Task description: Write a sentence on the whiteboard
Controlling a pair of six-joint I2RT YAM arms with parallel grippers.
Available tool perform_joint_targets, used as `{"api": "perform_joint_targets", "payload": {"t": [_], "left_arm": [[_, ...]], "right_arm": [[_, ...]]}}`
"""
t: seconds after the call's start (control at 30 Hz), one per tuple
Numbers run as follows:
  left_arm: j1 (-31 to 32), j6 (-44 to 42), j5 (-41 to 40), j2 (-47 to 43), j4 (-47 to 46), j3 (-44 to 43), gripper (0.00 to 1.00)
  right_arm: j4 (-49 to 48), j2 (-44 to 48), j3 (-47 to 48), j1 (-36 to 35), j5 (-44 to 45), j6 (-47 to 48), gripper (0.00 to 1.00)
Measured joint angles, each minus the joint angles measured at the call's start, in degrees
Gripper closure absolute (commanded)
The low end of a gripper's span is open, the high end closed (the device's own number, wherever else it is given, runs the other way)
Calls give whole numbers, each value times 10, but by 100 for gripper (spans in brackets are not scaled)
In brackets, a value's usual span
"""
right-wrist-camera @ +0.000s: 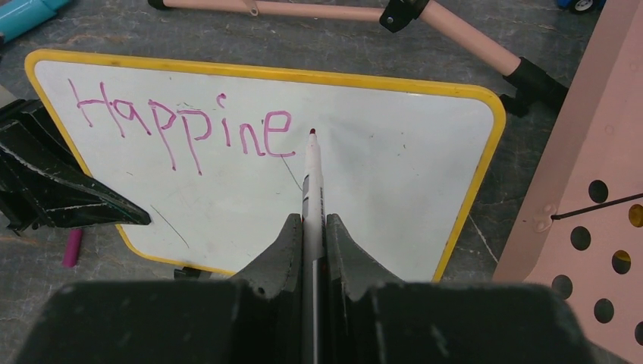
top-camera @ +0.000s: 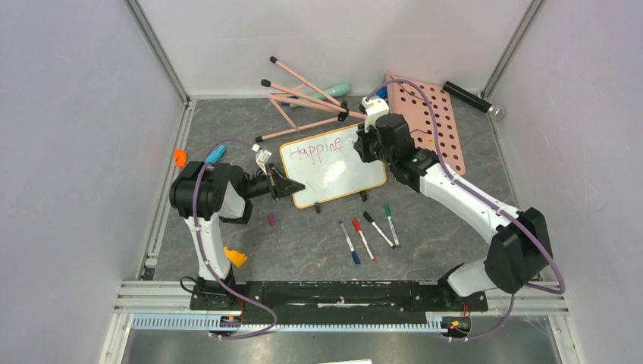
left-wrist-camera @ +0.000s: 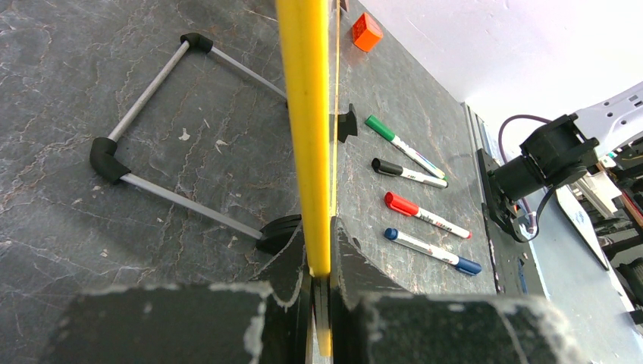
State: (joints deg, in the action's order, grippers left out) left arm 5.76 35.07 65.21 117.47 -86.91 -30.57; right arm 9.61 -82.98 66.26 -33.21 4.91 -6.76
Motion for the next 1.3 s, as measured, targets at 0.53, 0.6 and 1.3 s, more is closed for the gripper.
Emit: {"api": "perform_joint_targets", "payload": {"t": [0.53,0.6,1.3], "left_arm": [[0,0,-1,0,0,0,93],[0,0,0,0,0,0,93],[0,0,-1,0,0,0,93]], "right_arm": [[0,-31,5,4,10,-1,100],[0,-32,7,4,10,-1,100],[-21,-32,-12,4,-34,5,100]]}}
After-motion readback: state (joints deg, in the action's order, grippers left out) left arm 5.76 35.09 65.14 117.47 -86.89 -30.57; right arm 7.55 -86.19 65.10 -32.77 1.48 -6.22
